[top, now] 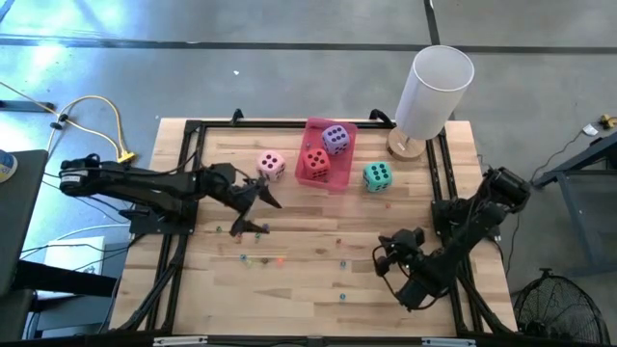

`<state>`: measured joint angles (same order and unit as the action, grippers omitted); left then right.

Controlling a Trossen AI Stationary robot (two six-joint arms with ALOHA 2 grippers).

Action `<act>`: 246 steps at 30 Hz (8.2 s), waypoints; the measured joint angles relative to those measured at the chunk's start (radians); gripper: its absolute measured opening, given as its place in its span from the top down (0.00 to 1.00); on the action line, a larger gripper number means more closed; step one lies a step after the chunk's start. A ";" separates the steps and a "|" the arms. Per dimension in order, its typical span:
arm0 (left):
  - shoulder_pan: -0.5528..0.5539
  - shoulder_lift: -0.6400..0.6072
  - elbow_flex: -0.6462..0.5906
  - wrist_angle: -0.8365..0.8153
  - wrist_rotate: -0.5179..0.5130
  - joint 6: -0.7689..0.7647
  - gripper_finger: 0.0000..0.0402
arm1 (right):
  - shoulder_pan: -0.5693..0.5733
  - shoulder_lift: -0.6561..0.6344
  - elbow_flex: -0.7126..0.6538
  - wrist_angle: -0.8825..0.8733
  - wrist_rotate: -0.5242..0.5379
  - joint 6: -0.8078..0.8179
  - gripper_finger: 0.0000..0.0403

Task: Pick & Place Dice
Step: Put the right small red dice into the bin, then put the large blue dice into the bin

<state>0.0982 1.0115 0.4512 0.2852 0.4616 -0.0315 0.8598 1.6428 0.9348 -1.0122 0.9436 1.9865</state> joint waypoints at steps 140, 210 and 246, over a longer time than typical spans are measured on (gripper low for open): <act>-0.009 0.032 -0.005 -0.042 -0.170 0.059 0.00 | -0.593 -0.053 -0.343 0.371 -0.312 -0.309 0.60; -0.009 0.032 -0.005 -0.045 -0.171 0.065 0.00 | -0.563 -0.057 -0.005 0.882 -0.081 -1.266 0.87; -0.009 0.032 -0.005 -0.097 -0.171 0.069 0.00 | -0.609 -0.050 -0.005 0.919 -0.233 -1.364 0.39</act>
<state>0.0891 1.0436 0.4465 0.1877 0.2911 0.0376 0.2508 1.5932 0.9295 -0.0928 0.7106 0.6222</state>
